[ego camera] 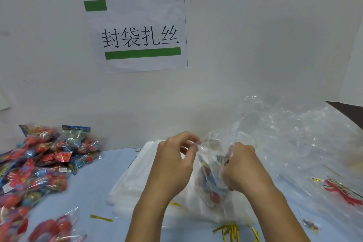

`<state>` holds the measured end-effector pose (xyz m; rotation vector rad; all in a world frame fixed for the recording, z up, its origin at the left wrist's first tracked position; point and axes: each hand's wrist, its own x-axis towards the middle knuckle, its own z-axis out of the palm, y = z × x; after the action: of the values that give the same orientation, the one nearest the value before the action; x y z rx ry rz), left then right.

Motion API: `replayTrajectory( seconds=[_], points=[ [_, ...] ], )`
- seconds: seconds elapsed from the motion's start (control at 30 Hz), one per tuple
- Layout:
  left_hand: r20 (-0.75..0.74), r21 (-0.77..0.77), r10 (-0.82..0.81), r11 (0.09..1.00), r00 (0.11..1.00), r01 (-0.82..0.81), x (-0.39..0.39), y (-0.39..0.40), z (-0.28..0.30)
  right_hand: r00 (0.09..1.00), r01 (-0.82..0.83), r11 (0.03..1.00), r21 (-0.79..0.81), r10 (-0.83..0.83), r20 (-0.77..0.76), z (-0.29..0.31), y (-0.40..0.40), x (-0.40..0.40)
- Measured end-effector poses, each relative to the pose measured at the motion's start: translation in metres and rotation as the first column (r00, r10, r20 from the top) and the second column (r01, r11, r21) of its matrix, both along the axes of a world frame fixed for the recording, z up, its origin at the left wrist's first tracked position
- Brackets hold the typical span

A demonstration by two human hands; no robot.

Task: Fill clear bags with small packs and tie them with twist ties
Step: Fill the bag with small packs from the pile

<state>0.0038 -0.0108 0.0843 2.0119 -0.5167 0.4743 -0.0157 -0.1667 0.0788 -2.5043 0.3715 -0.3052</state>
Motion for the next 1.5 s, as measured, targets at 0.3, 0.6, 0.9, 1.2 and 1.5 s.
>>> replayTrajectory(
  seconds=[0.3, 0.6, 0.9, 1.2, 1.5],
  points=[
    [-0.005, -0.121, 0.168, 0.979, 0.986, -0.167, 0.006, 0.004, -0.008, 0.906, -0.312, 0.91, 0.272, 0.199, 0.374, 0.03, -0.017, -0.013],
    [-0.095, -0.144, 0.238, 0.958, 0.967, -0.25, 0.009, 0.005, -0.013, 0.949, -0.163, 0.73, 0.664, -0.068, 0.308, -0.01, -0.059, 0.0],
    [-0.729, -0.067, -0.055, 0.998, 0.682, 0.009, 0.0, 0.018, -0.008, 0.936, -0.234, 0.771, 0.592, 0.344, -0.078, -0.023, -0.049, -0.002],
    [-0.517, -0.414, -0.158, 0.907, 0.841, -0.084, 0.013, -0.006, -0.033, 0.958, -0.065, 0.694, 0.717, -0.158, 0.24, -0.046, -0.037, 0.021],
    [-0.541, -0.479, -0.144, 0.862, 0.828, -0.163, 0.017, -0.025, -0.062, 0.861, -0.073, 0.681, 0.729, -0.326, 0.391, -0.038, -0.038, 0.024]
  ],
)
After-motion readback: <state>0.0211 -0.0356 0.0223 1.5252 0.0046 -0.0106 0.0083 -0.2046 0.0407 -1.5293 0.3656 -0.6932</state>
